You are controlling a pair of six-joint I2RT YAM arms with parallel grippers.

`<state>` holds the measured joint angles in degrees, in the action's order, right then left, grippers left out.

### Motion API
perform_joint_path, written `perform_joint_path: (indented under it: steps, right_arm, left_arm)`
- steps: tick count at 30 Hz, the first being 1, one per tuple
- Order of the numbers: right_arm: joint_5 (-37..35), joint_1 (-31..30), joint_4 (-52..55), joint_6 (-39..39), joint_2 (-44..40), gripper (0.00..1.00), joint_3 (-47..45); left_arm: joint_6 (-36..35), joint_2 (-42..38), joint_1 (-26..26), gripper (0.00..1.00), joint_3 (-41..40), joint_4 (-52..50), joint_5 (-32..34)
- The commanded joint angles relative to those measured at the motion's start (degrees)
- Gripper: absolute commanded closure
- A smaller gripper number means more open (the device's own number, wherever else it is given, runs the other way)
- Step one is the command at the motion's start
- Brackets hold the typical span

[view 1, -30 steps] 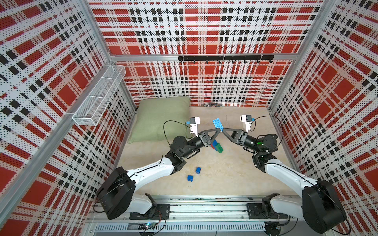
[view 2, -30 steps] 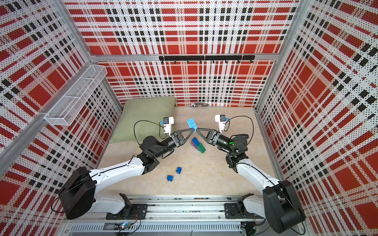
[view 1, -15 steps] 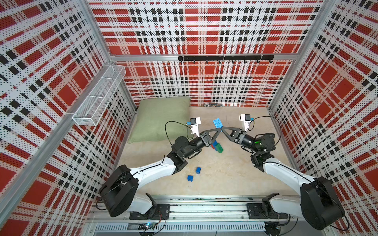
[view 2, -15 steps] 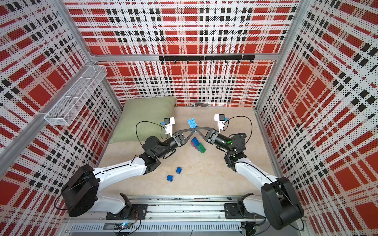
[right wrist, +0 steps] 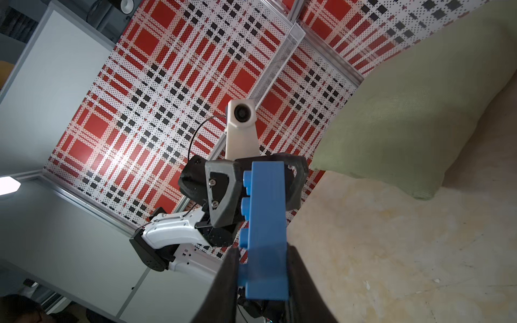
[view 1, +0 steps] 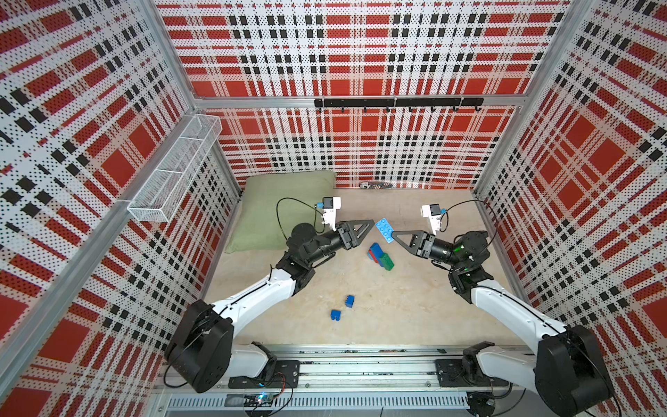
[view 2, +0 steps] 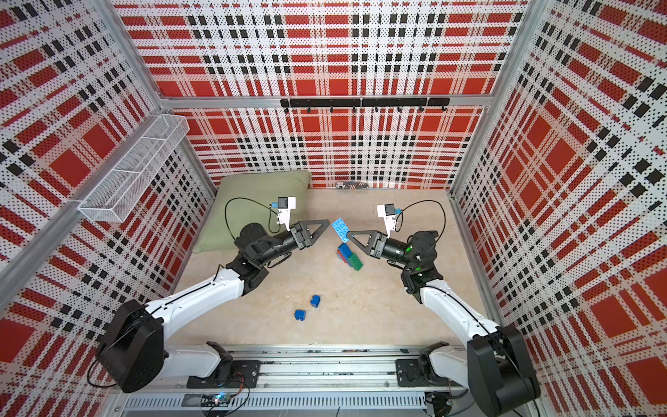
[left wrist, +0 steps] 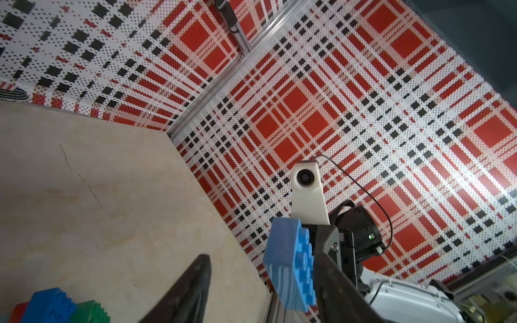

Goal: Assemble a heart with lego
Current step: Pick up the lego brick from the center of the board.

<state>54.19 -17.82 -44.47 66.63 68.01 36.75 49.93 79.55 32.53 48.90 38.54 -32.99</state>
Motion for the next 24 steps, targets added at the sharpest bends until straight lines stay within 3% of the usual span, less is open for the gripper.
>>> perform_joint_path:
  steps: [1,6,11,16,24]
  right_arm:
    - [3.5,0.0,1.0,-2.0,0.3,0.81,1.4]
    - [4.4,-0.3,0.2,-2.3,1.5,0.80,1.9]
    - [4.4,-0.2,-0.4,-2.1,2.8,0.80,2.4]
    - [4.9,-0.2,3.6,-5.3,3.4,0.81,3.3]
    - [5.8,0.1,5.4,-7.4,1.7,0.81,1.8]
  left_arm:
    - [-2.9,2.9,-0.2,0.38,2.1,-2.6,-8.2]
    - [-4.7,4.2,0.5,0.49,3.9,-2.6,-10.4]
    - [-5.6,4.9,1.9,0.52,4.4,-2.5,-12.8]
    - [-5.9,3.8,1.6,0.64,4.1,-2.5,-13.6]
    - [-5.2,2.4,0.3,0.54,4.6,-2.5,-14.5]
